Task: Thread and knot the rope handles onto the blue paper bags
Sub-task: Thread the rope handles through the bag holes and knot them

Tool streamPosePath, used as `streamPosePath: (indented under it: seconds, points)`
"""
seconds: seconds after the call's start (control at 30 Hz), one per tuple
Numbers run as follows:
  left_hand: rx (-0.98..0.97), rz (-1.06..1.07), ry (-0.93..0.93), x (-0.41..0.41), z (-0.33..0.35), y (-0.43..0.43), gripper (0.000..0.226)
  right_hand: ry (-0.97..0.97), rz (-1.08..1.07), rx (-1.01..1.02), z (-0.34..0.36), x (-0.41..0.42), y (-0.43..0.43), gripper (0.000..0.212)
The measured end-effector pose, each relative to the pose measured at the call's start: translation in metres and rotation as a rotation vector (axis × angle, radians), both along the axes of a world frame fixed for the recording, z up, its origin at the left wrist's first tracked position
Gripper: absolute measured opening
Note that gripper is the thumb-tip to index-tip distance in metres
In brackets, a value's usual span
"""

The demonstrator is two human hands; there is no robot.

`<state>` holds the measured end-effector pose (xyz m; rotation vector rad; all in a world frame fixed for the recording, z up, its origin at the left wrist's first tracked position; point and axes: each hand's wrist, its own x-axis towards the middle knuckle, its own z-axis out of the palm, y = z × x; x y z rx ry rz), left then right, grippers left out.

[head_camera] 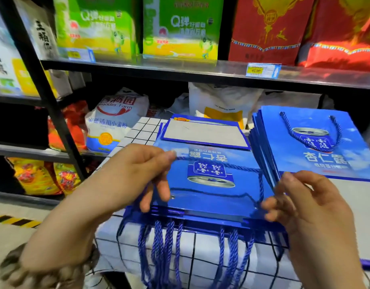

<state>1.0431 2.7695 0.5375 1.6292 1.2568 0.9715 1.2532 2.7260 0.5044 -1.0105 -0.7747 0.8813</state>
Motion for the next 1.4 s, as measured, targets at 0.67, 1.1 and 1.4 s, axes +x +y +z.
streamPosePath:
  seconds: [0.67,1.1,1.4]
  points:
    - [0.367,0.126,0.133,0.018,-0.001,0.010,0.024,-0.712,0.505,-0.079,0.010,-0.049,0.034,0.017]
    - [0.279,0.005,0.857,-0.027,-0.039,-0.027,0.071,-0.849,0.628,-0.100,0.002,-0.054,0.047,0.034]
    - [0.685,0.007,0.754,-0.028,-0.058,-0.024,0.067,-0.714,0.684,-0.089,0.000,-0.060,0.046,0.027]
